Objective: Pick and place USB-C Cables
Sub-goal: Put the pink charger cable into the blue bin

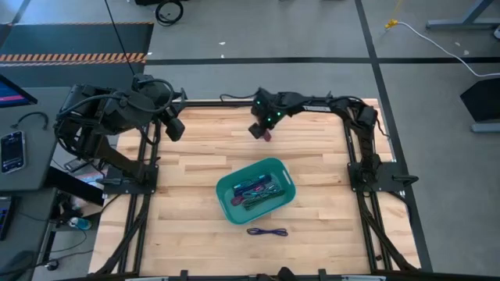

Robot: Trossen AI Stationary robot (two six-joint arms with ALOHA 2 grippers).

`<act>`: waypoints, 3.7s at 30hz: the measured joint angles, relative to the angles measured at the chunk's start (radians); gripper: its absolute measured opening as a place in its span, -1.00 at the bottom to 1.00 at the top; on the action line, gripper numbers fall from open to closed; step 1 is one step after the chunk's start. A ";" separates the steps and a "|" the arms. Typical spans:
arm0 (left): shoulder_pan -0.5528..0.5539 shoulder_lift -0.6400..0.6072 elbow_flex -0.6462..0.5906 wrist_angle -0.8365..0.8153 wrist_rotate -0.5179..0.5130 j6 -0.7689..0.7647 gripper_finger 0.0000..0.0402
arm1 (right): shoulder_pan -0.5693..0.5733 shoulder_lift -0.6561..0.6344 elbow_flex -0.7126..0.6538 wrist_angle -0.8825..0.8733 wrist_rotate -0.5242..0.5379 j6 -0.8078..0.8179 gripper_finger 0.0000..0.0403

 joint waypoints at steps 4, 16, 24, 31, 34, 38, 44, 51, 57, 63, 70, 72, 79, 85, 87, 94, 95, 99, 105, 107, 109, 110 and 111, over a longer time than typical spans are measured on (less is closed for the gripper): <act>0.000 0.000 0.000 0.000 0.000 0.000 -0.26 | 0.004 -0.004 0.032 -0.035 0.093 -0.025 0.14; 0.003 0.000 0.000 0.000 -0.001 0.009 -0.26 | -0.023 0.039 0.029 -0.153 0.173 -0.011 0.14; 0.003 0.000 0.000 0.000 0.000 0.011 -0.26 | -0.022 0.112 0.030 -0.115 0.099 -0.010 0.14; 0.003 0.000 0.000 0.000 -0.001 0.008 -0.26 | -0.007 0.158 0.037 -0.124 0.112 -0.012 0.11; 0.003 0.000 0.000 0.000 -0.001 0.008 -0.26 | -0.007 0.158 0.036 -0.127 0.117 -0.037 -0.01; 0.003 0.000 0.000 0.000 -0.001 0.008 -0.26 | -0.009 0.159 0.045 -0.150 0.127 -0.057 -0.40; 0.003 0.000 0.000 0.000 0.000 0.008 -0.26 | -0.009 0.168 0.119 -0.219 0.099 -0.143 -0.91; 0.003 0.000 0.000 0.000 -0.001 0.009 -0.26 | 0.000 0.168 0.363 -0.345 0.120 -0.259 -0.91; 0.003 0.000 0.000 0.000 -0.001 0.008 -0.26 | 0.049 0.168 0.644 -0.489 0.149 -0.412 -0.91; 0.003 0.000 0.000 0.000 -0.001 0.007 -0.26 | 0.143 0.151 0.851 -0.705 0.140 -0.589 -0.91; 0.003 0.000 0.000 0.000 -0.001 0.007 -0.26 | 0.268 0.045 0.798 -0.879 0.128 -0.632 -0.91; 0.003 0.000 0.000 0.000 0.000 0.007 -0.26 | 0.306 0.028 0.798 -0.907 0.127 -0.631 -0.91; 0.003 0.000 0.000 0.000 0.000 0.007 -0.26 | 0.418 -0.015 0.798 -0.937 0.116 -0.587 -0.91; 0.003 0.000 0.000 0.000 -0.001 0.007 -0.26 | 0.520 -0.008 0.796 -0.937 0.112 -0.561 -0.92; 0.003 0.000 0.000 0.000 -0.001 0.007 -0.26 | 0.545 -0.007 0.773 -0.901 0.112 -0.537 -0.92; 0.001 0.000 0.000 0.000 0.000 0.000 -0.26 | 0.594 -0.011 0.637 -0.861 0.112 -0.446 -0.92; -0.001 0.000 0.000 0.000 0.000 0.000 -0.26 | 0.601 -0.009 0.606 -0.856 0.112 -0.434 -0.92; -0.001 0.000 0.000 0.000 0.000 0.000 -0.26 | 0.632 -0.009 0.468 -0.807 0.129 -0.430 -0.92; -0.001 0.000 0.000 0.000 0.000 -0.037 -0.26 | 0.647 -0.009 0.275 -0.656 0.139 -0.463 -0.92; -0.001 0.000 0.000 0.000 0.000 -0.053 -0.26 | 0.651 -0.009 0.216 -0.605 0.140 -0.481 -0.92; -0.001 0.000 0.000 0.000 0.000 -0.058 -0.26 | 0.653 -0.009 0.162 -0.567 0.140 -0.493 -0.92; -0.001 0.000 0.000 0.000 0.000 -0.059 -0.26 | 0.653 -0.009 0.135 -0.552 0.140 -0.502 -0.92; -0.001 0.000 0.000 0.000 0.000 -0.060 -0.26 | 0.653 -0.009 0.112 -0.537 0.140 -0.511 -0.92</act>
